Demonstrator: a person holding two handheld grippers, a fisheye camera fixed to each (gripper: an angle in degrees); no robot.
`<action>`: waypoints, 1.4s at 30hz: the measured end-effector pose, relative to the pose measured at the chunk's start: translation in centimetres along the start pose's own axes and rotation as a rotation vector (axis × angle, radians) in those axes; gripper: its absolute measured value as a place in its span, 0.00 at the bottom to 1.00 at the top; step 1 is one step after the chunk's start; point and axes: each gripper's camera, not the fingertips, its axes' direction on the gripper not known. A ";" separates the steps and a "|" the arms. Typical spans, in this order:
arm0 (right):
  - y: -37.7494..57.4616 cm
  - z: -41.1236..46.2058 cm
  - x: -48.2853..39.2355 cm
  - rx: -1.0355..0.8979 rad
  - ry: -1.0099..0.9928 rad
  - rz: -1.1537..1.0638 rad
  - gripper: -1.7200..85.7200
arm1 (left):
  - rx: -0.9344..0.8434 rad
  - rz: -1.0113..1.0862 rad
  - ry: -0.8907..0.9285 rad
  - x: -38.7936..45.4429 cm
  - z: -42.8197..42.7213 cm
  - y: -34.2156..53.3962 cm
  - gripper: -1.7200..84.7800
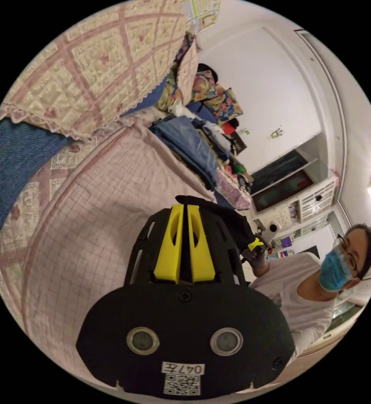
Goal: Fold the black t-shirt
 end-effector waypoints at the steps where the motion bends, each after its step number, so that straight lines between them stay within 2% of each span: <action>1: 0.6 1.2 -3.1 -0.009 -0.006 -0.096 0.01 | 0.002 0.005 0.004 0.2 -1.1 0.8 0.01; 5: 4.4 7.2 -13.4 -0.098 0.017 -0.399 0.01 | 0.018 0.012 -0.032 1.1 -7.9 7.3 0.01; 7: 6.7 10.2 -16.9 -0.142 0.019 -0.476 0.01 | 0.020 -0.005 -0.072 1.2 -10.1 10.4 0.01; 11: 12.1 16.9 -22.5 -0.252 -0.035 -0.549 0.01 | 0.013 -0.079 -0.137 0.0 -13.7 17.5 0.01; 15: 16.8 22.3 -25.8 -0.380 -0.008 -0.624 0.01 | 0.003 -0.182 -0.227 -2.5 -16.0 23.4 0.01; 18: 20.3 25.6 -27.8 -0.472 0.014 -0.666 0.01 | 0.007 -0.217 -0.227 -3.7 -17.3 26.7 0.01; 22: 23.9 27.8 -30.1 -0.474 0.010 -0.676 0.02 | 0.012 -0.235 -0.260 -3.6 -19.6 29.9 0.02; 28: 27.2 29.8 -32.2 -0.508 -0.156 -0.635 0.09 | 0.115 -0.356 -0.400 -2.2 -27.7 36.5 0.10; 30: 27.6 29.0 -32.1 -0.467 -0.222 -0.605 0.10 | 0.247 -0.360 -0.401 1.2 -32.4 41.6 0.12; 34: 28.5 27.4 -31.6 -0.332 -0.242 -0.591 0.10 | 0.351 -0.432 -0.495 7.6 -37.5 52.3 0.14; 36: 29.7 28.2 -32.8 -0.330 -0.276 -0.633 0.10 | 0.361 -0.533 -0.562 10.0 -39.7 60.0 0.15; 42: 36.7 32.8 -43.4 -0.371 -0.418 -0.884 0.09 | 0.454 -0.730 -0.533 11.6 -44.2 76.2 0.15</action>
